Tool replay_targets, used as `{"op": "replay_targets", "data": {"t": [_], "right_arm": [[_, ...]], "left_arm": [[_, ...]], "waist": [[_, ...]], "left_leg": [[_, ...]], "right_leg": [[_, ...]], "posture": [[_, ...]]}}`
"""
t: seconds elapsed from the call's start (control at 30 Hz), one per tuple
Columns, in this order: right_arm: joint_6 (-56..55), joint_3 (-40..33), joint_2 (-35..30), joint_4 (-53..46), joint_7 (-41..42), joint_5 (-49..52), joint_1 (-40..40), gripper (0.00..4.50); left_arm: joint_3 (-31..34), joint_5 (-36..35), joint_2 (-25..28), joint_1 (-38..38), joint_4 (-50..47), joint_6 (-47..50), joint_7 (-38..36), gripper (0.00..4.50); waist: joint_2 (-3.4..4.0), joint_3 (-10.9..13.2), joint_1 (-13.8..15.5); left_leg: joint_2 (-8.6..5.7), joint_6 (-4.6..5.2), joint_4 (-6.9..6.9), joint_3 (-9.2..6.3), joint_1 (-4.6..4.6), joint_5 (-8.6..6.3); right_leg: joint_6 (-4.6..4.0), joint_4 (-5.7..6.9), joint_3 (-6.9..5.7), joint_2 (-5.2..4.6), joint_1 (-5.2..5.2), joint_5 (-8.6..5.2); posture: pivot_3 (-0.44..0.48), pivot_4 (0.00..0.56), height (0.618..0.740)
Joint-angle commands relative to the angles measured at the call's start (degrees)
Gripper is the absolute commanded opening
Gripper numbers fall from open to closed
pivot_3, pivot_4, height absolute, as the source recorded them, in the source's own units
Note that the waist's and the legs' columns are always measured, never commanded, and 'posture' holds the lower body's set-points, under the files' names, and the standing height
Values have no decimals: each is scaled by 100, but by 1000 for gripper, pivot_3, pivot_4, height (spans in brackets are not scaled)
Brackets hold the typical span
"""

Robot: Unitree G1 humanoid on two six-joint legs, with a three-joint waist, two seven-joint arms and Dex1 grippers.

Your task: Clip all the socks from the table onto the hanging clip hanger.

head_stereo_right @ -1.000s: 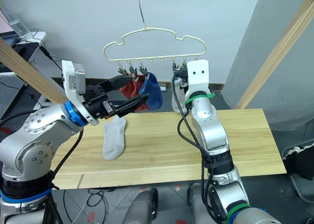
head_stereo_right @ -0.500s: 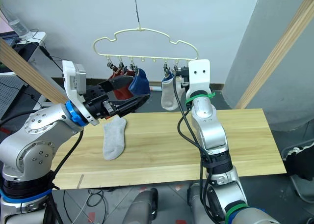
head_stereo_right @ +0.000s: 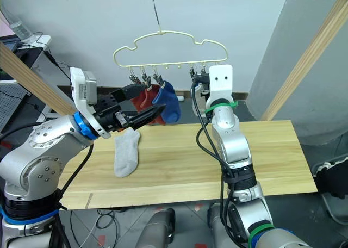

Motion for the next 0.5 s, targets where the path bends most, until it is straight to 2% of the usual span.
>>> {"op": "replay_targets", "data": {"t": [0.03, 0.5], "right_arm": [[-232, -96, -3, -15, -110, -93, -171, 2170], [-390, -95, 134, 254, -174, -76, -344, 2170]], "left_arm": [[14, 25, -9, -59, -146, -119, -10, 4500], [-16, 95, -56, -71, -109, -164, -36, 4500]], "waist": [[0, 0, 1], [0, 0, 0]], "left_leg": [[0, 0, 0, -1, 0, 0], [0, 0, 0, -2, 0, 0]], "right_leg": [[0, 0, 0, 0, 0, 0], [-7, 0, 0, -1, 0, 4]], "posture": [[62, 280, 740], [63, 276, 740]]}}
